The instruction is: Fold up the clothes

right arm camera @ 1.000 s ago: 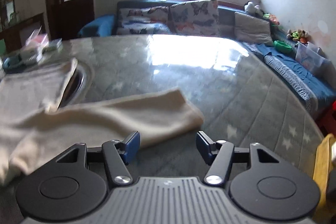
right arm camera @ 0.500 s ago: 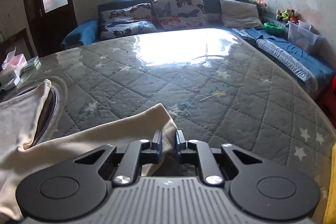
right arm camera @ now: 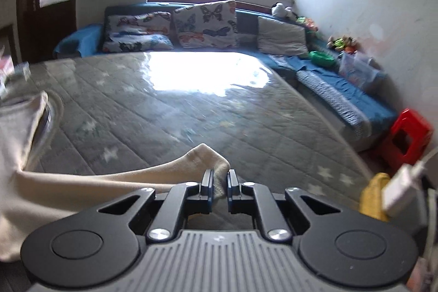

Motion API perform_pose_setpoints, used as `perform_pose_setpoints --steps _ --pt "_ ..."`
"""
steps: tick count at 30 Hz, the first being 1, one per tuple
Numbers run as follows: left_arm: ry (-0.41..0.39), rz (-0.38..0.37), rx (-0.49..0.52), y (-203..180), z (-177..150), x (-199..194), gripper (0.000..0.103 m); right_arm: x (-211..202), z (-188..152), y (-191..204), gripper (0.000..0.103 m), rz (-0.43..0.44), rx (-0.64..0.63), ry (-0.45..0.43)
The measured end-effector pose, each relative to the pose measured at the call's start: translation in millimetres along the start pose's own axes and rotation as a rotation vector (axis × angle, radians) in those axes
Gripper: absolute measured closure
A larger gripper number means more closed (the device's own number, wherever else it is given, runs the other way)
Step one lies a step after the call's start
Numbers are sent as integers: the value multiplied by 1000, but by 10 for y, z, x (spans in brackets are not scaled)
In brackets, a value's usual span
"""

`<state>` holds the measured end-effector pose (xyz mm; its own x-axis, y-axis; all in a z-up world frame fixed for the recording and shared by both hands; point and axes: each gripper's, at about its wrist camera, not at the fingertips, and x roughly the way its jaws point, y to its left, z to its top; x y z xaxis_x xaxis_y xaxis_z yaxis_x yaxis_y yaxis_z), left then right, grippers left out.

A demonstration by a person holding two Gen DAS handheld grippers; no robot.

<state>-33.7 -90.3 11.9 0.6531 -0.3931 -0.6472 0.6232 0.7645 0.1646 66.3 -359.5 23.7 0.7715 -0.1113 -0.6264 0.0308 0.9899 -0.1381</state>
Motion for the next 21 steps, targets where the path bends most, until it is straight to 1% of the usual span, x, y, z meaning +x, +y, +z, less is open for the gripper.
perform_pose_setpoints --steps 4,6,7,8,10,11,12,14,17,18,20,21 --pt "-16 -85 6 -102 -74 -108 92 -127 -172 -68 94 -73 -15 26" --pt "-22 -105 20 -154 -104 -143 92 -103 -245 -84 93 -90 -1 80" --pt "-23 -107 20 -159 -105 -160 89 -101 -267 -79 91 -93 -1 90" --pt "-22 -108 19 -160 -104 -177 87 -121 -269 -61 87 -95 -11 84" --pt "-27 -112 -4 -106 -96 -229 86 -190 -200 -5 86 -104 -34 54" --pt "-32 -113 -19 -58 -87 -267 82 -235 -141 25 86 -93 -46 36" --pt "-37 -114 -34 -8 -77 -305 78 -279 -79 60 86 -74 -54 18" --pt "-47 -93 -60 81 -62 -381 62 -342 45 136 85 -17 -71 -6" --pt "-61 -33 -88 264 -39 -494 58 -353 266 378 85 122 -93 -18" --pt "-60 -1 -101 356 -37 -526 57 -320 354 501 85 188 -101 -16" --pt "-45 74 -138 566 -27 -527 55 -231 473 727 85 276 -121 -9" --pt "-35 119 -160 689 -34 -529 55 -180 519 849 85 307 -131 -6"
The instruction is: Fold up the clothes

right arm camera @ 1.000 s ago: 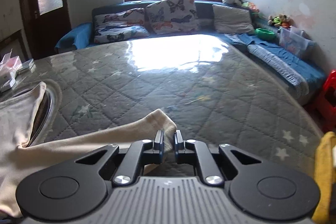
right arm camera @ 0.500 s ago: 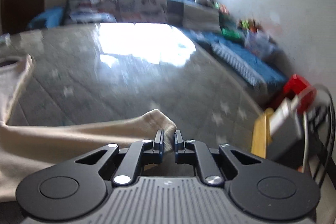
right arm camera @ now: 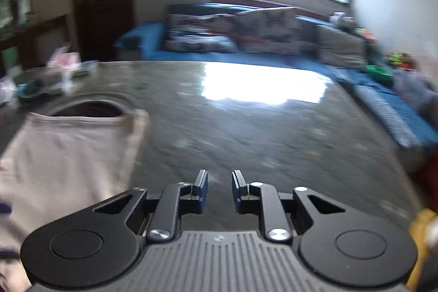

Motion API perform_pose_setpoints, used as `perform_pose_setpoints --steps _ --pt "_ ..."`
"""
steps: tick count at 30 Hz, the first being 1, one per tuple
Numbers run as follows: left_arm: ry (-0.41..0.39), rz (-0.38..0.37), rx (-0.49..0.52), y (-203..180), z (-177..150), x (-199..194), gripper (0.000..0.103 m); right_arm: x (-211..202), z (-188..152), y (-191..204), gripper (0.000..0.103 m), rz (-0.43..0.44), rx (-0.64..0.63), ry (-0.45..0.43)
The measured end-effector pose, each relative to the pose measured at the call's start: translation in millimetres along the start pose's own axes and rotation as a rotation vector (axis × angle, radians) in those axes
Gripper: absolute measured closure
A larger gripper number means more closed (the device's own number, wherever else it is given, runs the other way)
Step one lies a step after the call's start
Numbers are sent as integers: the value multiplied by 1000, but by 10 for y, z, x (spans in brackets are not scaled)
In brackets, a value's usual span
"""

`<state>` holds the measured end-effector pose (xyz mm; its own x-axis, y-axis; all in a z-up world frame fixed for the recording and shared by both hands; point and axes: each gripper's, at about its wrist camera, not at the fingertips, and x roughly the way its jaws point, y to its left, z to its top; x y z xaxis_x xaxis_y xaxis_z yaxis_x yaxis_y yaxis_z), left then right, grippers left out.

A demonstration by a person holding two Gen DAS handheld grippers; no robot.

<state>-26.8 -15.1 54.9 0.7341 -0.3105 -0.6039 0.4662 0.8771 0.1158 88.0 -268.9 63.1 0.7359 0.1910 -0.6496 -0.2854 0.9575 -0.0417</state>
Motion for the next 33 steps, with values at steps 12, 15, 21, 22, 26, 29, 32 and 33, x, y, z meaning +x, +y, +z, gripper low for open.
perform_pose_setpoints --steps 12,15,21,22,26,29,32,33 --pt "125 459 -301 1634 -18 384 53 1008 470 699 84 171 -60 55" --pt "150 461 -336 1869 -48 537 53 1186 494 730 84 167 -40 72" --pt "189 436 -363 2032 -90 814 54 1404 507 765 84 171 -27 87" --pt "197 428 -366 2047 -104 848 55 1417 513 773 84 174 -31 84" --pt "176 400 -371 2082 -111 901 83 1435 542 817 96 177 -56 80" --pt "156 390 -352 2083 -73 922 94 1423 575 845 99 165 -72 62" --pt "124 401 -332 2114 11 949 95 1397 640 859 99 138 -77 23" --pt "113 404 -329 2132 52 963 95 1394 674 852 99 127 -76 10"
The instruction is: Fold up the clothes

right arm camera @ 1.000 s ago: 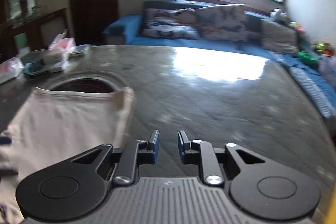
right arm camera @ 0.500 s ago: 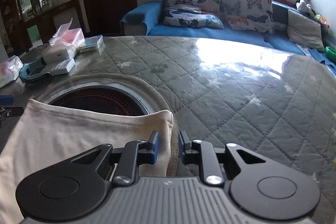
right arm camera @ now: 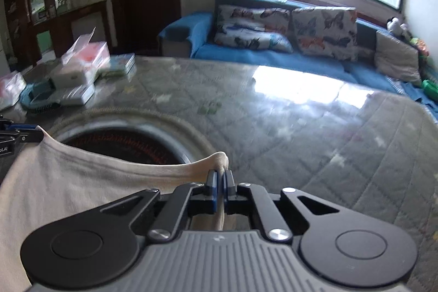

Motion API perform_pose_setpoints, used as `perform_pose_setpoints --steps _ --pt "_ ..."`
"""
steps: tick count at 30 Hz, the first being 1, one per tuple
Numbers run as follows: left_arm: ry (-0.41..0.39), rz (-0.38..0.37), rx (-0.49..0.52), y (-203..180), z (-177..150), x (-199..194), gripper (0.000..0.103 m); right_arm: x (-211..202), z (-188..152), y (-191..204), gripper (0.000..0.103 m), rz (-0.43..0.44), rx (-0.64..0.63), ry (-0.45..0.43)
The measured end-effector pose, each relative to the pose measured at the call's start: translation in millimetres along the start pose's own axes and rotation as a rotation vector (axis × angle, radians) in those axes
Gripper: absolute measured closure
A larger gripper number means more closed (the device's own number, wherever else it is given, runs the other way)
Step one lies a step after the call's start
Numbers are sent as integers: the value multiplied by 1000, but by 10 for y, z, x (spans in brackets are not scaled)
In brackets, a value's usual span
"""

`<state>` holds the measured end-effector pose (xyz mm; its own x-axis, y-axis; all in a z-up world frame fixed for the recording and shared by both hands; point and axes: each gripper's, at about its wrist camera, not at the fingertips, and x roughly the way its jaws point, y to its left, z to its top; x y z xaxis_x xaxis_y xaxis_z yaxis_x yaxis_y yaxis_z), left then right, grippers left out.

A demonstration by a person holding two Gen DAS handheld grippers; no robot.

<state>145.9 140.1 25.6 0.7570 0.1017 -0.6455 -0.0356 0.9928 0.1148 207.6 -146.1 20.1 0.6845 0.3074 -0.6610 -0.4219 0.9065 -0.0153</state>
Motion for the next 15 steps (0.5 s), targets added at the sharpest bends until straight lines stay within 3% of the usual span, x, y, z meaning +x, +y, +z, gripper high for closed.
perform_pose_setpoints --steps 6,9,15 --pt "-57 0 -2 -33 261 159 95 110 154 -98 99 -50 19 -24" --pt "-51 6 -7 -56 291 285 95 266 138 -148 99 -55 34 15" --pt "-19 25 -59 68 236 244 90 245 86 -141 86 -66 12 37"
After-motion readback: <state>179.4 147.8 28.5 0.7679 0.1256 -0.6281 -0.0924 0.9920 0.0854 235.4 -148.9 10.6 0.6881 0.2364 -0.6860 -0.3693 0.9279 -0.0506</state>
